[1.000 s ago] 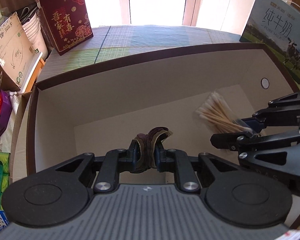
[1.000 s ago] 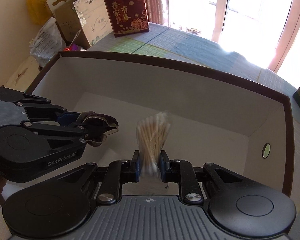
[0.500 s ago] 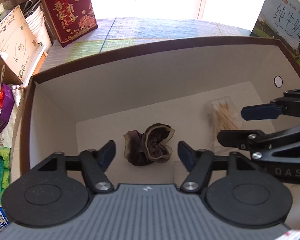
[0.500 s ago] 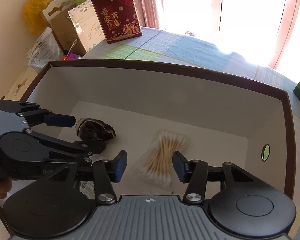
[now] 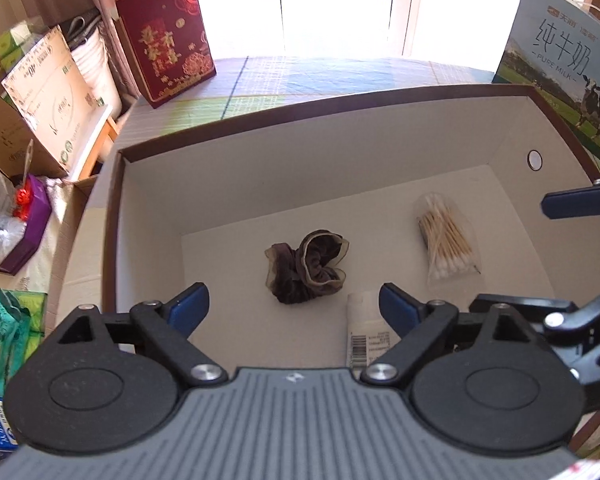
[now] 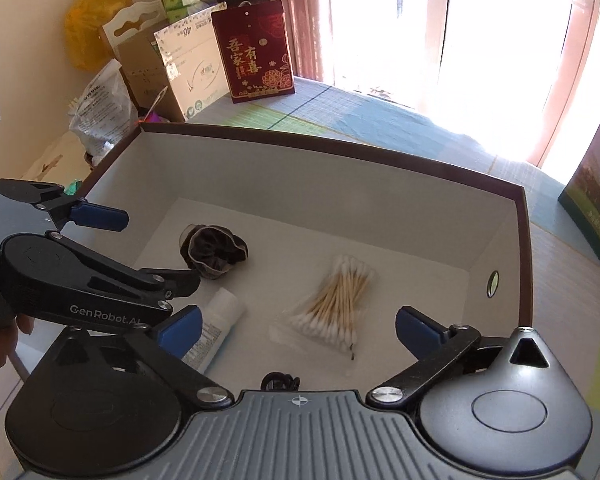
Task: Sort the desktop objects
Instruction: 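Withdraw both open tools from the box back over the table items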
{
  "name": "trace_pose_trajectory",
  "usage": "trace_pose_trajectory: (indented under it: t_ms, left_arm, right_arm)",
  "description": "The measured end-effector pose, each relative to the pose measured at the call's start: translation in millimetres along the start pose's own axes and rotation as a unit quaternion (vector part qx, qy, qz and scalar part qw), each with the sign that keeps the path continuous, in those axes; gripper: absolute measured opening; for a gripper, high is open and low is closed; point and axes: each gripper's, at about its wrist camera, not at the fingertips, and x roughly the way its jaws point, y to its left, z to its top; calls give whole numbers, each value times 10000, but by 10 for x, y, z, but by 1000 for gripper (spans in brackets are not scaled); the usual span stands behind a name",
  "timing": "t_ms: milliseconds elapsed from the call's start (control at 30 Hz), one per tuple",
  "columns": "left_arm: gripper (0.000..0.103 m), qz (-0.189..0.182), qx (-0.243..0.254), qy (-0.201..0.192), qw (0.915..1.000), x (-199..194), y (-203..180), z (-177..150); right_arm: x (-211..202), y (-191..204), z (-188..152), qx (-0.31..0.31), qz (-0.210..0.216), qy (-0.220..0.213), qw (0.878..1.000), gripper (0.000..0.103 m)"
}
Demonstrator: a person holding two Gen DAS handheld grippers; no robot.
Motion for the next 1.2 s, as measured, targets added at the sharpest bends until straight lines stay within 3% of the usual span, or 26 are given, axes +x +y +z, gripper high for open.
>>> trace_pose_trajectory:
  t_ms: [567,1200]
  left_arm:
    - [95,311,-141,-499,9982,-864,-150,-484]
    - [95,394,-289,-759,9959,-1594,-346,-1122]
  right_arm:
    - [-702,281,-490,87,-483,-528,9974,101]
    - [-1263,645,-977,236,-379,-874,9952,101]
